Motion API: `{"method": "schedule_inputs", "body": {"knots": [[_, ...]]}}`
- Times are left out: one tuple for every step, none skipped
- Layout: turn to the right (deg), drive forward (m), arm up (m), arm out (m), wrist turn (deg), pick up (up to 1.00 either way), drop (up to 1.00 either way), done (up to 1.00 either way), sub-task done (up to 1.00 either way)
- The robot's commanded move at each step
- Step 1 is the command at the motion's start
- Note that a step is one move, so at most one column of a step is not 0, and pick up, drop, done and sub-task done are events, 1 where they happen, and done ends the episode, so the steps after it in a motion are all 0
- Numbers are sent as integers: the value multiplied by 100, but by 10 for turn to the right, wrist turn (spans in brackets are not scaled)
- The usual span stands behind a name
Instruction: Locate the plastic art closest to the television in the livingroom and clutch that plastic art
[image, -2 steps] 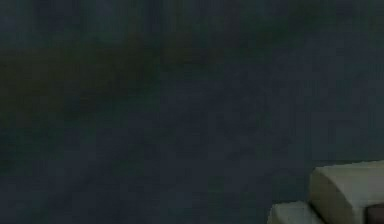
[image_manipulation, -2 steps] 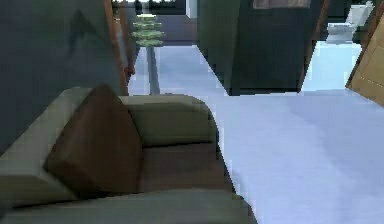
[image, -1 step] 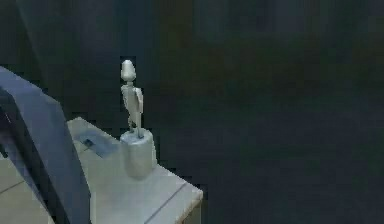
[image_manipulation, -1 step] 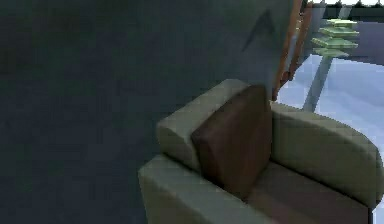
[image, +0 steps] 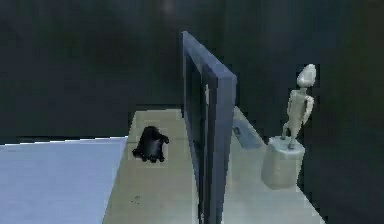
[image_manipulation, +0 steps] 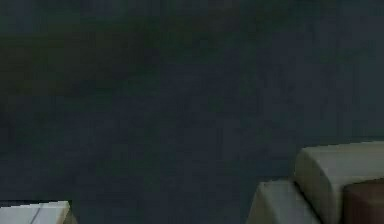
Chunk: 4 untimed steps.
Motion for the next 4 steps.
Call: {"method": "schedule_inputs", "body": {"knots": [[-450,0,0,0,0,0,0,0,0],[-330,0,0,0,0,0,0,0,0],[0,45,0,0,0,0,0,0,0],[0,0,50,0,0,0,0,0,0]]}}
